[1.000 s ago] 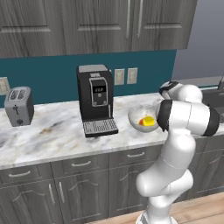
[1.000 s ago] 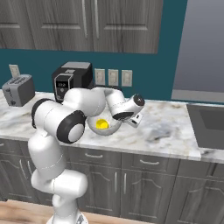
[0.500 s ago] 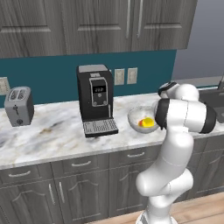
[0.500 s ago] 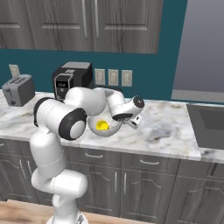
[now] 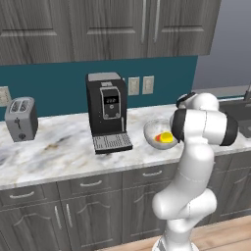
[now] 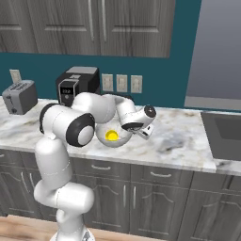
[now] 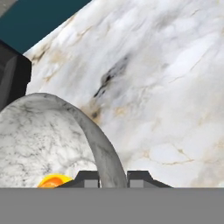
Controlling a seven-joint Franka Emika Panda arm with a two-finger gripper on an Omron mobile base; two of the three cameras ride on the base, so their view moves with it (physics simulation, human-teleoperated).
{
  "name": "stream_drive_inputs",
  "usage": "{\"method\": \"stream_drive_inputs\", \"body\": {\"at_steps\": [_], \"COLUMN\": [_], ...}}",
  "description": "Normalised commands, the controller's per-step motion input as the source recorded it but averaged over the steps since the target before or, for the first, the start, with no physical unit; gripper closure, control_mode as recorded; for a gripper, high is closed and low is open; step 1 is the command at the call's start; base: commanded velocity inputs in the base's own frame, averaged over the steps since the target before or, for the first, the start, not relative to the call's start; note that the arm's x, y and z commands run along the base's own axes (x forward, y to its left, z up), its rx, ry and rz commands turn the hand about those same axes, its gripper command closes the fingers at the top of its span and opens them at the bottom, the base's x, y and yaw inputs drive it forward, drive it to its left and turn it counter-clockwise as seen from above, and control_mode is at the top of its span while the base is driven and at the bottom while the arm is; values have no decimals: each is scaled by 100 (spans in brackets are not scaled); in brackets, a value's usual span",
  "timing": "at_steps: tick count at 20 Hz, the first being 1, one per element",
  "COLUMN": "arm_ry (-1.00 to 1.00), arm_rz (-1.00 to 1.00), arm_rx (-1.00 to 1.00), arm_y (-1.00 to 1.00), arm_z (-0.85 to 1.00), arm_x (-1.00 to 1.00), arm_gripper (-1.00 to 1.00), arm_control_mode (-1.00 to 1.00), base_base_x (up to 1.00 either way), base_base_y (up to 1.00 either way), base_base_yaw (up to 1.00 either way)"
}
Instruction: Place the cup inside the bowl on the dining table and move the bowl to any counter.
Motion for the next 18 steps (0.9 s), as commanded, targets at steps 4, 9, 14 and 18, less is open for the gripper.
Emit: {"method": "stream_drive_inputs", "body": {"at_steps": [4,9,14,18], "arm_ry": [0,0,0,0], "arm_rz": [0,0,0,0], "arm_rx": [0,0,0,0], "arm_y": [0,0,0,0], "arm_z": [-6,0,0,0], "arm_x": [6,0,0,0], "arm_gripper": [100,100,-100,-100], "arm_control_mode": [-100,-100,-100,-100], "base_base_x": [0,0,0,0], "base_base_y": [0,0,0,0], "base_base_yaw": [0,0,0,0]}}
